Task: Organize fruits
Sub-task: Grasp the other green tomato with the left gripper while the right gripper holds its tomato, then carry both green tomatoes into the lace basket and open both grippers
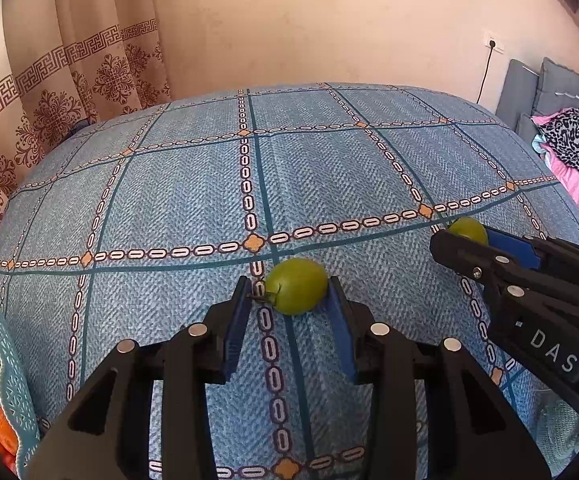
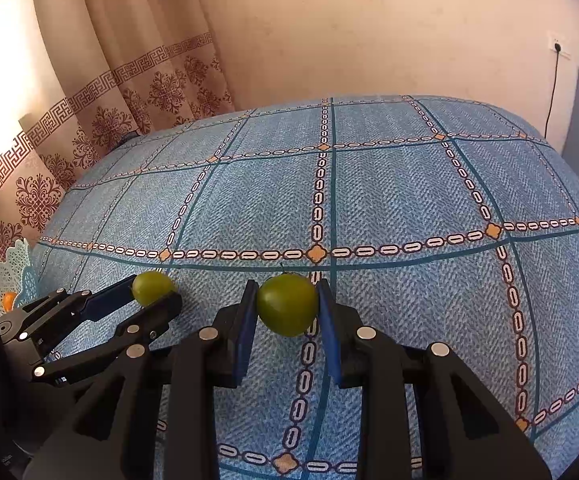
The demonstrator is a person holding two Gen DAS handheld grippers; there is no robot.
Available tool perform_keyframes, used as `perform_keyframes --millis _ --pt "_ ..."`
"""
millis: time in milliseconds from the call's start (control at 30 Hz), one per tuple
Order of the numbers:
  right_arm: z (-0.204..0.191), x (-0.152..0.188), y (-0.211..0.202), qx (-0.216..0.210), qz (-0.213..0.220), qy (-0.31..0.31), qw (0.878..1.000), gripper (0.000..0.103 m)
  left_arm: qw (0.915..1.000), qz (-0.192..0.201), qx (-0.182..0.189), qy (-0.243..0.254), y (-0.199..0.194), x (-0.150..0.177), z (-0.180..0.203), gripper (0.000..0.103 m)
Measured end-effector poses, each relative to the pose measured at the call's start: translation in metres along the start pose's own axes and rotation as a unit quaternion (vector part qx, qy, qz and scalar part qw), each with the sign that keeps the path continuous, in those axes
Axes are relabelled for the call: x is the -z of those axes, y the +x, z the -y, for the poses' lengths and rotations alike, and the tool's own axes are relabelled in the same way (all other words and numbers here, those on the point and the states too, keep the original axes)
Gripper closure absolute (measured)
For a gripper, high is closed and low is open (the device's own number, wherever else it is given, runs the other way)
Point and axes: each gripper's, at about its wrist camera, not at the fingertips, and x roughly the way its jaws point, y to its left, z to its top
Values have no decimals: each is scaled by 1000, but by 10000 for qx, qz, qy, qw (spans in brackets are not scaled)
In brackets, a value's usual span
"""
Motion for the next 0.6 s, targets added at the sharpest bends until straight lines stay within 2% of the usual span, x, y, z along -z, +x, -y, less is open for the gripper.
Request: perform_keyframes --millis 333,600 --pt "-10 4 -13 -151 130 -64 9998 74 9980 341 -537 -36 -40 5 -13 64" --pt "-28 8 -22 -390 152 -244 9988 74 9931 659 -937 -239 -83 19 -38 64"
